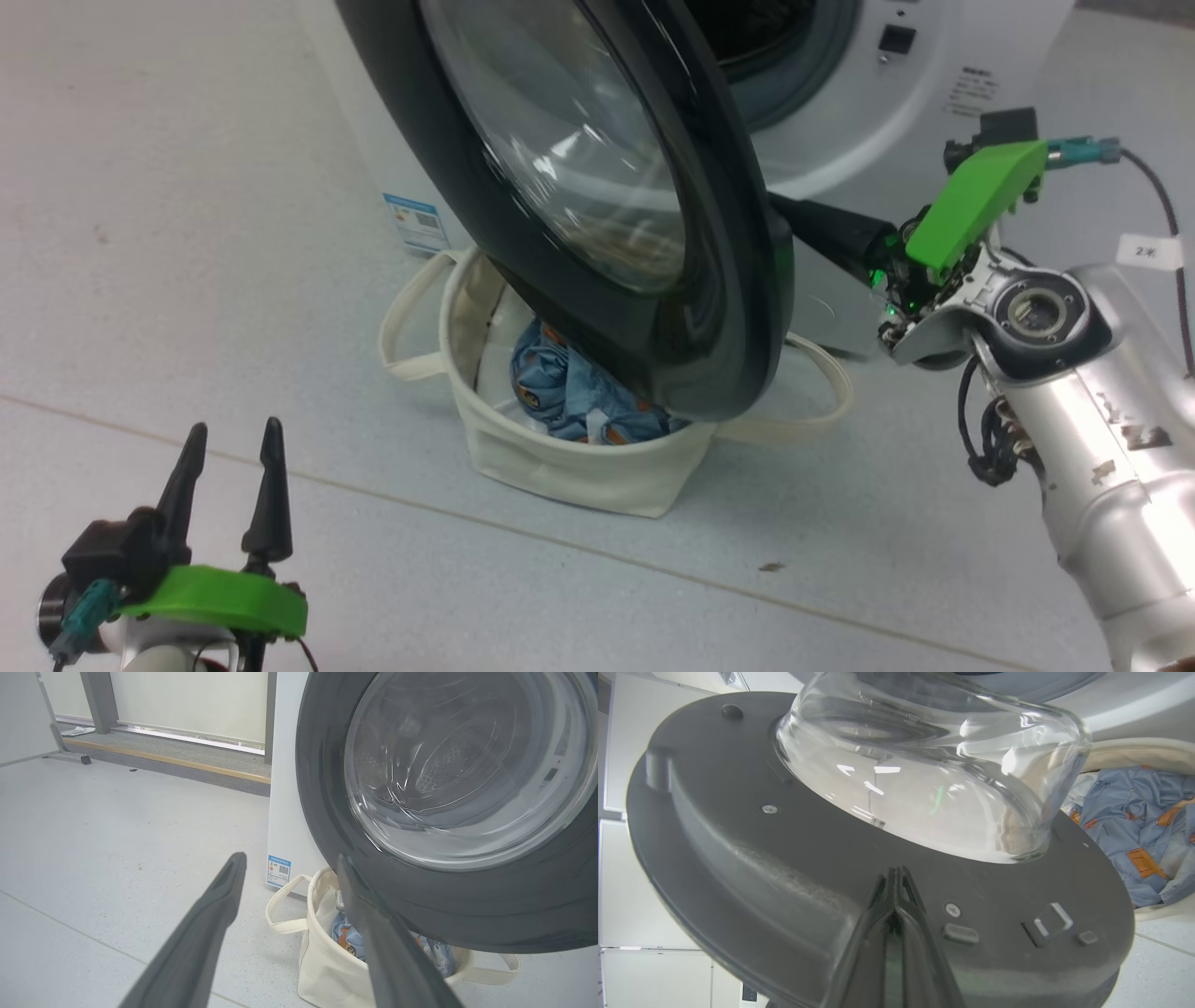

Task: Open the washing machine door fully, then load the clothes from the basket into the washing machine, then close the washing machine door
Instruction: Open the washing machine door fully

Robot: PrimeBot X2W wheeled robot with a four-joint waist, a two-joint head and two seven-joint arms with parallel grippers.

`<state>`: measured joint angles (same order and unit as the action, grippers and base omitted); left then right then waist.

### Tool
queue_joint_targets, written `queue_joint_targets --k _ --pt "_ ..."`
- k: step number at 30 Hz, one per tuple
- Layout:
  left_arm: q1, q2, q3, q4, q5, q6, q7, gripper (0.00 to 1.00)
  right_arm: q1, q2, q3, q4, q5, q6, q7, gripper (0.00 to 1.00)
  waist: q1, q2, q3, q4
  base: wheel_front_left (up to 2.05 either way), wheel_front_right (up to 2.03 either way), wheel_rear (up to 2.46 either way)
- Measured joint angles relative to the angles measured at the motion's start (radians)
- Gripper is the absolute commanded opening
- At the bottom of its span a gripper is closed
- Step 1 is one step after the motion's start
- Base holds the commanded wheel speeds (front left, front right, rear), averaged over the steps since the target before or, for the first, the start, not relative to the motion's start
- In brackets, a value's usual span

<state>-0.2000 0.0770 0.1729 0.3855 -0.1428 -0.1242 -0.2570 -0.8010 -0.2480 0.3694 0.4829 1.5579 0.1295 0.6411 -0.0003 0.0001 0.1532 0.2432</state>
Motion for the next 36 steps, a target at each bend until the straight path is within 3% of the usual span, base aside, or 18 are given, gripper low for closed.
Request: queue_joint_targets --k 28,36 --pt "0.036 0.013 0.005 0.041 -0.011 0.001 0.000 1.00 0.073 0.086 0.061 0.063 -0.018 0.000 0.000 0.00 0.0002 0.0000 -0.109 0.257 0.00 0.00 0.00" --pt "0.041 0.012 0.018 0.039 -0.012 0.002 0.000 1.00 0.072 0.118 0.072 0.063 -0.018 0.000 0.001 0.00 0.0004 0.0000 -0.112 0.274 0.00 0.00 0.00"
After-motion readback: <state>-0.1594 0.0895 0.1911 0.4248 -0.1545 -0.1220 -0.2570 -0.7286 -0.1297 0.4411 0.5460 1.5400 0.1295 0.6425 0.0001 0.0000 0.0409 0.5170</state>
